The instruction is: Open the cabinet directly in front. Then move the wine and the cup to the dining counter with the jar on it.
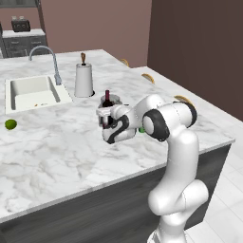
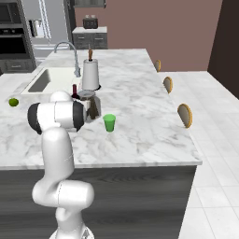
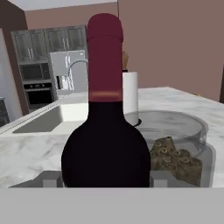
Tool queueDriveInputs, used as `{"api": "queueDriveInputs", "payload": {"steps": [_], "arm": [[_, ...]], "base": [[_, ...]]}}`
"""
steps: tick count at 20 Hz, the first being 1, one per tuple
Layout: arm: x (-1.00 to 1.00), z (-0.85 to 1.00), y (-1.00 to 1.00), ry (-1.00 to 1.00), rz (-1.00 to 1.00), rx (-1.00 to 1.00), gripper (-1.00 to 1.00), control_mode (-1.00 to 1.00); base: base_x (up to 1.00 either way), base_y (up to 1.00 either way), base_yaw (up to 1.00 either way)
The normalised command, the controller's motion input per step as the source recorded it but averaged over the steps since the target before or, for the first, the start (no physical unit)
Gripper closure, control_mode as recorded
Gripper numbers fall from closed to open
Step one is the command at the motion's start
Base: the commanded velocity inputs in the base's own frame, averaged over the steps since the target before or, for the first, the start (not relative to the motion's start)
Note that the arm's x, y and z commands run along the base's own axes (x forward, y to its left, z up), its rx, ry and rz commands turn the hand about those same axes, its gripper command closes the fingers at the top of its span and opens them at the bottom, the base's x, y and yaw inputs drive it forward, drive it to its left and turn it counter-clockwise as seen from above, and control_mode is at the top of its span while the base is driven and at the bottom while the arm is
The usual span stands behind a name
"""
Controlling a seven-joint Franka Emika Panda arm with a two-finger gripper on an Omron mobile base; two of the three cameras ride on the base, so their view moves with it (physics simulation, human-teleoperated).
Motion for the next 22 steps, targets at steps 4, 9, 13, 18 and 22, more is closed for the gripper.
{"api": "queueDriveInputs", "payload": {"steps": [4, 9, 13, 18, 22], "arm": [[0.00, 0.00, 0.00, 0.00, 0.00, 0.00, 1.00, -1.00], [0.00, -0.05, 0.00, -0.03, 0.00, 0.00, 1.00, -1.00], [0.01, -0.49, 0.03, -0.16, 0.00, 0.00, 1.00, -1.00], [0.09, -0.43, 0.07, -0.06, 0.00, -0.01, 1.00, -1.00], [0.00, -0.16, 0.01, 0.00, 0.00, -0.01, 1.00, -1.00]], "base": [[0.00, 0.00, 0.00], [0.00, 0.00, 0.00], [0.00, 0.00, 0.00], [0.00, 0.00, 0.00], [0.00, 0.00, 0.00]]}}
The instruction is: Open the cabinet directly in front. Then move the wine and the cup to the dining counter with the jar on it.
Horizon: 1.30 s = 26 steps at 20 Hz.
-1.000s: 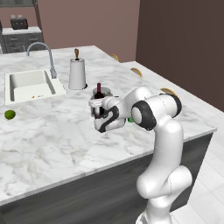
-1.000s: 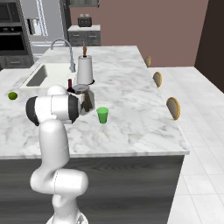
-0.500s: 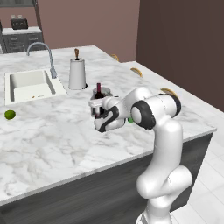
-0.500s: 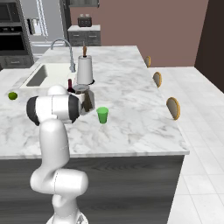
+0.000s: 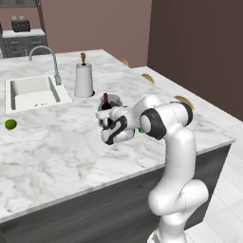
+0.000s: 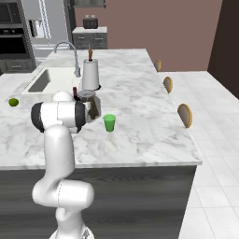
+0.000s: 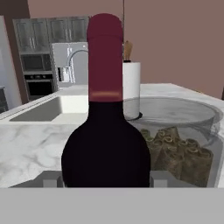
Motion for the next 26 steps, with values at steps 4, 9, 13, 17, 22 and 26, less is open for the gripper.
{"api": "queueDriveInputs", "payload": {"steps": [4, 9, 13, 17, 22, 26], "arm": [[0.00, -0.27, 0.00, 0.00, 0.00, 0.00, 1.00, -1.00], [0.00, -0.73, 0.00, 0.06, 0.00, -0.05, 1.00, -1.00], [0.00, -0.37, -0.03, 0.03, 0.00, -0.01, 1.00, -1.00], [0.00, -0.38, 0.00, 0.00, 0.00, 0.00, 1.00, -1.00], [0.00, -0.05, 0.00, 0.02, 0.00, 0.00, 1.00, -1.00], [-0.17, 0.00, -0.12, -0.02, 0.00, 0.04, 1.00, -1.00]], "base": [[0.00, 0.00, 0.00], [0.00, 0.00, 0.00], [0.00, 0.00, 0.00], [0.00, 0.00, 0.00], [0.00, 0.00, 0.00], [0.00, 0.00, 0.00]]}}
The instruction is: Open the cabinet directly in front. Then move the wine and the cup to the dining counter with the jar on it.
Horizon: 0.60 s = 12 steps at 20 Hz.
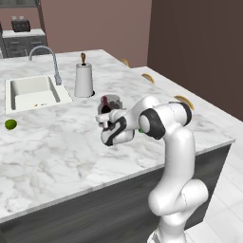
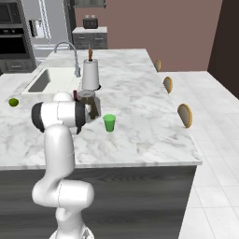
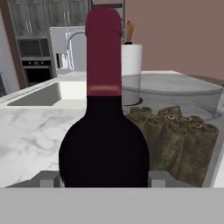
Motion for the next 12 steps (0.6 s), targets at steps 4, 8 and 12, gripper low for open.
{"api": "queueDriveInputs", "payload": {"steps": [4, 8, 12], "arm": [[-0.19, 0.00, -0.21, -0.05, 0.00, 0.12, 1.00, -1.00], [0.00, 0.00, -0.03, 0.00, 0.00, 0.02, 1.00, -1.00], [0.00, 0.00, 0.00, 0.00, 0.00, 0.00, 1.00, -1.00]], "base": [[0.00, 0.00, 0.00], [0.00, 0.00, 0.00], [0.00, 0.00, 0.00]]}}
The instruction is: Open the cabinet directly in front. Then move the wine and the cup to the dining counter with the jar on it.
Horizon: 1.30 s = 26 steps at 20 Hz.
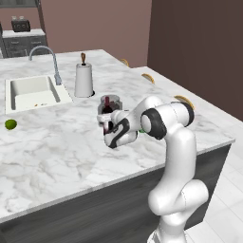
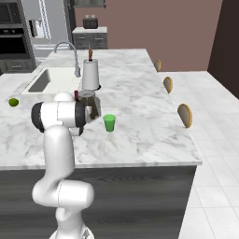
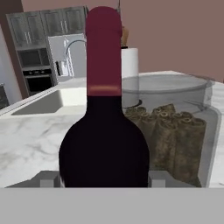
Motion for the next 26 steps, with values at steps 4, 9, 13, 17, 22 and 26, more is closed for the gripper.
{"api": "queueDriveInputs", "payload": {"steps": [4, 9, 13, 17, 22, 26], "arm": [[-0.11, -0.07, 0.00, -0.14, 0.00, 0.00, 1.00, -1.00], [-0.04, -0.01, 0.00, -0.09, 0.00, 0.00, 1.00, -1.00], [0.00, 0.00, 0.00, 0.00, 0.00, 0.00, 1.00, -1.00], [0.00, 0.00, 0.00, 0.00, 0.00, 0.00, -1.00, -1.00], [0.00, 0.00, 0.00, 0.00, 0.00, 0.00, -1.00, -1.00], [0.00, 0.00, 0.00, 0.00, 0.00, 0.00, -1.00, -1.00]], "base": [[0.00, 0.00, 0.00], [0.00, 0.00, 0.00], [0.00, 0.00, 0.00], [0.00, 0.00, 0.00], [0.00, 0.00, 0.00], [0.00, 0.00, 0.00]]}}
